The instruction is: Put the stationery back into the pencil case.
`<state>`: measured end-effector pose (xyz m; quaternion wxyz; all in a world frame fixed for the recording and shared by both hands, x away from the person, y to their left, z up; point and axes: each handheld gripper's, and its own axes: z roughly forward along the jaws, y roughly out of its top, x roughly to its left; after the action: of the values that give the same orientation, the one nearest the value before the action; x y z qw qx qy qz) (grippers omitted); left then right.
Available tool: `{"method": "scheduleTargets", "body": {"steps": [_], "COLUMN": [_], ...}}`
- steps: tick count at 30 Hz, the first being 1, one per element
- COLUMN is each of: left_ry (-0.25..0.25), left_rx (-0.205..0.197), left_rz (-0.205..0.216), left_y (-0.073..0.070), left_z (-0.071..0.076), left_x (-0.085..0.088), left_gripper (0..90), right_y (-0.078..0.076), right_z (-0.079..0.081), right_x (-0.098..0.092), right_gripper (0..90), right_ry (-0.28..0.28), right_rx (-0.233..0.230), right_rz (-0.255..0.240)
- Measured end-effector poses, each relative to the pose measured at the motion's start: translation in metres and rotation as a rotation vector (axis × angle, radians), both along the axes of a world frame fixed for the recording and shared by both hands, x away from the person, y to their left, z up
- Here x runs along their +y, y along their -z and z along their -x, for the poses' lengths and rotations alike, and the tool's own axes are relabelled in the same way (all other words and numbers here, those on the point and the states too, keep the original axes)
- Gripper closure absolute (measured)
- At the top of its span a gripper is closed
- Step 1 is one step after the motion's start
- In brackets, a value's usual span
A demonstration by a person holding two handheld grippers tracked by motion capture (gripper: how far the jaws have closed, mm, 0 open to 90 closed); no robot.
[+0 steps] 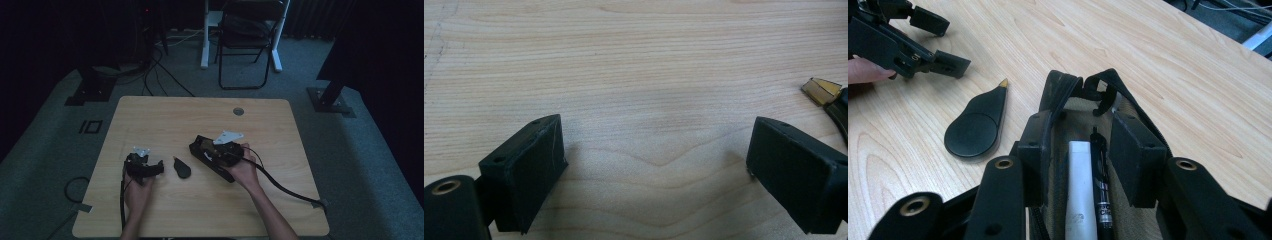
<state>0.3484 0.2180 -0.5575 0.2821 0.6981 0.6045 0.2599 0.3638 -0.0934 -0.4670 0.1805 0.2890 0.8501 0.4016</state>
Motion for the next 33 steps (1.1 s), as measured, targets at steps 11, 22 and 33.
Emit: {"method": "scheduleTargets", "body": {"steps": [11,22,33], "left_ry": [-0.001,-0.001,-0.001], "left_rx": [0.0,0.0,0.0], "left_rz": [0.002,0.002,0.001], "left_y": [0.0,0.0,0.0], "left_z": [0.0,0.0,0.0], "left_x": [0.0,0.0,0.0], "left_gripper": [8.8,8.8,8.8], "right_y": [-0.007,-0.015,-0.025], "right_z": [0.002,0.001,0.004], "right_x": [-0.003,-0.007,-0.011], "right_gripper": [62.1,62.3,62.0], "right_ry": [-0.005,-0.001,0.016], "right_rx": [-0.015,-0.026,-0.073], "right_rz": [-0.006,-0.005,0.008]}}
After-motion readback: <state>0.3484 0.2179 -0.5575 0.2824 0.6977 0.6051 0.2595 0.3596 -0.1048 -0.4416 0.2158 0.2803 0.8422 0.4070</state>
